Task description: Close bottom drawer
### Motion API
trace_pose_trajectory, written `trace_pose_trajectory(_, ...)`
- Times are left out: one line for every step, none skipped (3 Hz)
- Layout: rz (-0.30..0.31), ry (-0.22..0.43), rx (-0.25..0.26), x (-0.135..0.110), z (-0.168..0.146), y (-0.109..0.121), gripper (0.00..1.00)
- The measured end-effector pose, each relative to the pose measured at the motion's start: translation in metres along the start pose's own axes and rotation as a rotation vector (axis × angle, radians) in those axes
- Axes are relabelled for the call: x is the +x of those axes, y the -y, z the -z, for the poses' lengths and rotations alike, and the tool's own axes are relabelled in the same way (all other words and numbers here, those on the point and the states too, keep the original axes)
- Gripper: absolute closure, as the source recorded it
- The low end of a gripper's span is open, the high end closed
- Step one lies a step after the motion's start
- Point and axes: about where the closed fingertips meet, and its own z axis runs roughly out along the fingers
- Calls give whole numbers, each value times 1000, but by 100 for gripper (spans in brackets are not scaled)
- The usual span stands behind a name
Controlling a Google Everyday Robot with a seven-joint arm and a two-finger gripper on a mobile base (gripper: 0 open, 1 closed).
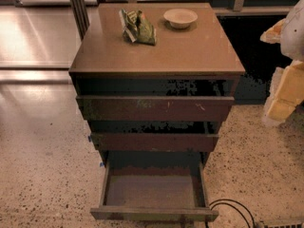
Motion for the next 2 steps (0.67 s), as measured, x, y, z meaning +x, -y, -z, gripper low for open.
trace_pose_trajectory(-7,4,9,2,-1,0,0)
trace_pose_trajectory(-39,-16,31,21,-22,-6,0)
